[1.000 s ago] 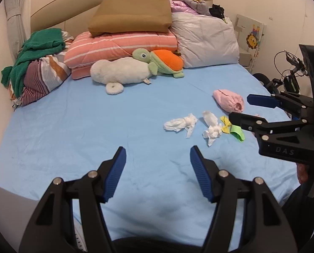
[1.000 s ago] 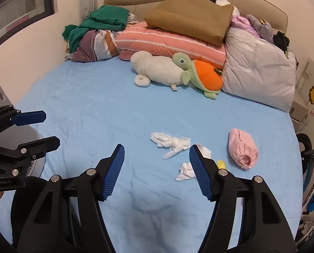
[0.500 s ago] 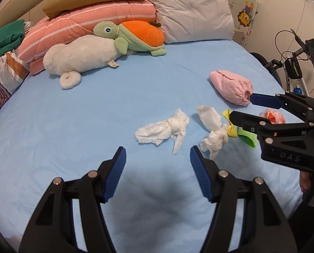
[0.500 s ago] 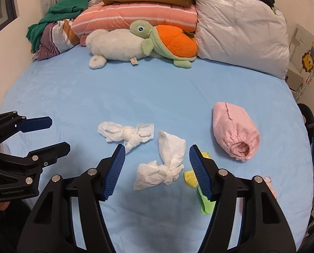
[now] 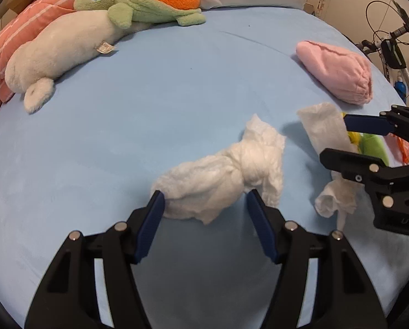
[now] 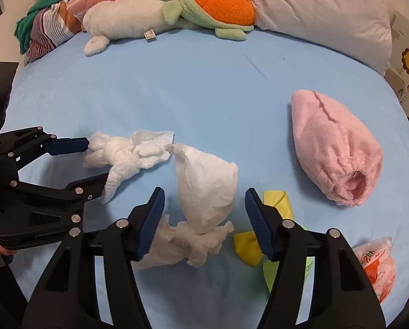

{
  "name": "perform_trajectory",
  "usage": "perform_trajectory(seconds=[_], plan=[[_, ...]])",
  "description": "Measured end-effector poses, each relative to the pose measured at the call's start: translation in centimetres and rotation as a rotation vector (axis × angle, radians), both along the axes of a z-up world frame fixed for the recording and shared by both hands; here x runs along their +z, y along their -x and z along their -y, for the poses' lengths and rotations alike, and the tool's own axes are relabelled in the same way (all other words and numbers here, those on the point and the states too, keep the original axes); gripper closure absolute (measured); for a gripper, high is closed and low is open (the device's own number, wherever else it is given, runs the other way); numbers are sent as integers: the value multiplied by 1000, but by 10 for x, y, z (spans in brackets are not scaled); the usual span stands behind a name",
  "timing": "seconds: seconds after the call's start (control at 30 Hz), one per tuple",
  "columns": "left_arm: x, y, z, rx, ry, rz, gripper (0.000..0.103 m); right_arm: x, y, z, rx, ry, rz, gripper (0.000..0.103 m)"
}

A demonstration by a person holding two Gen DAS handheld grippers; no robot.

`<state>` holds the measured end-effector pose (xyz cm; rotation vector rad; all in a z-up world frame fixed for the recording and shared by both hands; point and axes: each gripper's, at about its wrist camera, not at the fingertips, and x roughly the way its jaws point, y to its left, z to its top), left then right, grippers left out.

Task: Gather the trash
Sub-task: 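Grasp one white tissue with the left tool while the right grasps the other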

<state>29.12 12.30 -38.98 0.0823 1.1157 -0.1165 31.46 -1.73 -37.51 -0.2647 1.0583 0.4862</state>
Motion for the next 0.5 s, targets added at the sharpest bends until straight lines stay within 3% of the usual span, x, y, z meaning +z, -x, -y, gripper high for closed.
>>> perform_trajectory(seconds=[0.1, 0.2, 0.27, 0.33, 0.5], plan=[[0, -6, 5, -23, -9, 34, 39, -14, -4, -2, 6, 2, -28, 66], [0, -10, 10, -38, -14, 67, 48, -22, -1, -7, 29, 25, -17, 78], [2, -9, 15, -55, -19, 83, 77, -22, 1, -10, 44, 29, -2, 90], [4, -9, 18, -66, -11, 80, 97, -19, 2, -10, 46, 21, -3, 93], [15, 1, 18, -60, 20, 87, 98, -13, 3, -6, 31, 4, -4, 94]])
